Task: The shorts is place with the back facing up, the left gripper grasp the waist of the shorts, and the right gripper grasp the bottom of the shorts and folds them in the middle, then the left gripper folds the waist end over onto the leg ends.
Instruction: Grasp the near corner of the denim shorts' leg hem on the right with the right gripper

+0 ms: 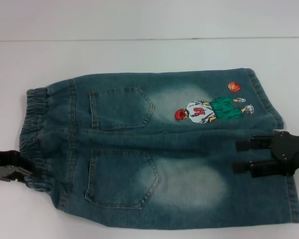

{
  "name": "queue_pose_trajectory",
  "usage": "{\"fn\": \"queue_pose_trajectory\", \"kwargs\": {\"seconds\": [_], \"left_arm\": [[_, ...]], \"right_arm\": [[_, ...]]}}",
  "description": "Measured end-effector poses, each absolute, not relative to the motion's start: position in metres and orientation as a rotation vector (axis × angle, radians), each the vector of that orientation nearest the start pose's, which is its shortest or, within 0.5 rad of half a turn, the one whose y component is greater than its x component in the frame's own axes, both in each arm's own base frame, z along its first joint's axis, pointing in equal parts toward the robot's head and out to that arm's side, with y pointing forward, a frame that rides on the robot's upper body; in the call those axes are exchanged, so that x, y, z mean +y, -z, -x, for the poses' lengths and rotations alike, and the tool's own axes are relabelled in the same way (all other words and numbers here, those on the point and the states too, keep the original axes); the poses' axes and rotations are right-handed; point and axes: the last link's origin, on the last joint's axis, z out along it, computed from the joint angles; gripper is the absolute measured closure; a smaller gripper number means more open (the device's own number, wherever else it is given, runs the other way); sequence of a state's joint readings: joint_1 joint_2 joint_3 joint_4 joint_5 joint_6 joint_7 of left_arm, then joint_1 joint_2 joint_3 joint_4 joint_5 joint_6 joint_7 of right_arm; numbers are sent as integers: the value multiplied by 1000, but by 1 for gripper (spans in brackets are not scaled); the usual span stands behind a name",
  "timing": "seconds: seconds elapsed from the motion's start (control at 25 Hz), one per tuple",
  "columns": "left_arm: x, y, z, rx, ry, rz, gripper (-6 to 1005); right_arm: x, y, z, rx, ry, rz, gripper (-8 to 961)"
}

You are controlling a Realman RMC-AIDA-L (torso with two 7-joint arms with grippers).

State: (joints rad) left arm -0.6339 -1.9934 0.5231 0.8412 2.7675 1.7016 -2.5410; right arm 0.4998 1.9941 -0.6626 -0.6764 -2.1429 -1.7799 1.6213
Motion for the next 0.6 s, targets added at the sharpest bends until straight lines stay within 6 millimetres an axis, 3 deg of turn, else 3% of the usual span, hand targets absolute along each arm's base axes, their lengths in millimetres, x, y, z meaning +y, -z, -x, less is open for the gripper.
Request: {"fn": "queue_pose_trajectory", "kwargs": {"seconds": [0.24, 0.44, 0.6], "left_arm": [[325, -60, 318, -2025, -114, 2112, 632], [326, -59, 317, -2018, -113, 2119, 859], [326, -58, 316, -2005, -112, 2129, 920]], "right_arm": [[299, -30, -283, 974, -615, 2872, 103], [301, -32, -283, 997, -626, 2859, 102], [310, -46, -278, 1073, -644, 2810, 102]]}}
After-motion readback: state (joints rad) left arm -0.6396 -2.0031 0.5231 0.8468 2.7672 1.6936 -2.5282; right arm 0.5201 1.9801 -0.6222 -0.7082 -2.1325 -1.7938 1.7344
